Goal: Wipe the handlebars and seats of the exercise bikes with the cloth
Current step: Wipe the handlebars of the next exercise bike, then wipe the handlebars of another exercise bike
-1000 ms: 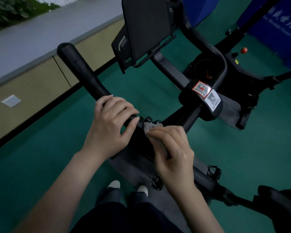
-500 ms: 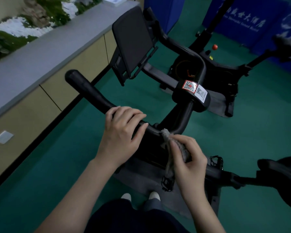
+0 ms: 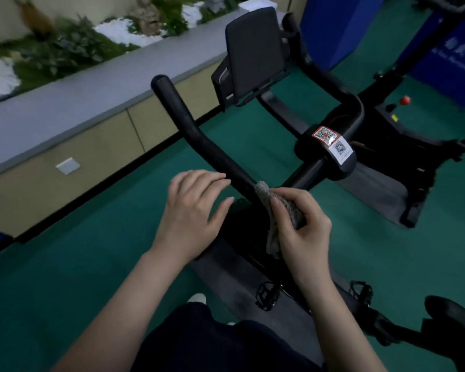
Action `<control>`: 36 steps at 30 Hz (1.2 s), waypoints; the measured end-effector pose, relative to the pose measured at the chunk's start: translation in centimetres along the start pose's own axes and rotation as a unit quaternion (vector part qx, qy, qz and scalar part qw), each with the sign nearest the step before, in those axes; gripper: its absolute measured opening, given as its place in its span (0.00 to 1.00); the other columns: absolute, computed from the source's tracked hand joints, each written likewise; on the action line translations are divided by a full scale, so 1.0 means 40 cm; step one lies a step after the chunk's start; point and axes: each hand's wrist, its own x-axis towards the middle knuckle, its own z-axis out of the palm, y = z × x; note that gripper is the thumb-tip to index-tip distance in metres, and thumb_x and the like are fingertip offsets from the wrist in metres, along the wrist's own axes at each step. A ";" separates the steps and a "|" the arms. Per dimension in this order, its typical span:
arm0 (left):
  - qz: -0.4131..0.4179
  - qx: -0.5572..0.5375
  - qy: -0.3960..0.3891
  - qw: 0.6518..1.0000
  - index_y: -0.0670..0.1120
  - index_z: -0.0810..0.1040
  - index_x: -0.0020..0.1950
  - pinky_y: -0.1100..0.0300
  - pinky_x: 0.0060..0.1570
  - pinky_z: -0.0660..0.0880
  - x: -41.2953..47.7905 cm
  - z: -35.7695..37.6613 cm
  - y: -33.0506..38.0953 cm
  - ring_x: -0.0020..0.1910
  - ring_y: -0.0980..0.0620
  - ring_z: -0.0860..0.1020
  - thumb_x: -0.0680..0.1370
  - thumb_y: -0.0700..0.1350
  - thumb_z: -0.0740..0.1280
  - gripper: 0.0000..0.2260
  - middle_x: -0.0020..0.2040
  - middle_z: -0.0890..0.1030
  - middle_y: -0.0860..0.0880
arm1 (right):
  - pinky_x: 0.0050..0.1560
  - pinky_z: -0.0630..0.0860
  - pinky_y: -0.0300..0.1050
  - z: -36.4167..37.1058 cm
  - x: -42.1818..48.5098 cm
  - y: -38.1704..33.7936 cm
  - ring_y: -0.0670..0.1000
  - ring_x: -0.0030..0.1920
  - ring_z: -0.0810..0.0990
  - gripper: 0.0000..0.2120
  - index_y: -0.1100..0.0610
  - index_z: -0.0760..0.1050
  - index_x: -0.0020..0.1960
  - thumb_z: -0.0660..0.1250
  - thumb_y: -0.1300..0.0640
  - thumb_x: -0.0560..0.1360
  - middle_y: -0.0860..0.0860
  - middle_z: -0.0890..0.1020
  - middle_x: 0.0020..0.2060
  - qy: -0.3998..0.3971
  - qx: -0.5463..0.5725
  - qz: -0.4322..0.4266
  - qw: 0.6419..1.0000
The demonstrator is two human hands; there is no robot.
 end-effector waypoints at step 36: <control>-0.686 0.154 0.005 0.711 0.51 0.58 0.77 0.56 0.74 0.45 -1.123 -0.256 0.310 0.76 0.56 0.54 0.80 0.62 0.52 0.28 0.77 0.58 0.55 | 0.45 0.79 0.57 0.241 -0.623 -0.309 0.57 0.41 0.81 0.06 0.49 0.80 0.44 0.67 0.59 0.76 0.45 0.82 0.43 -0.612 0.170 -0.064 0.770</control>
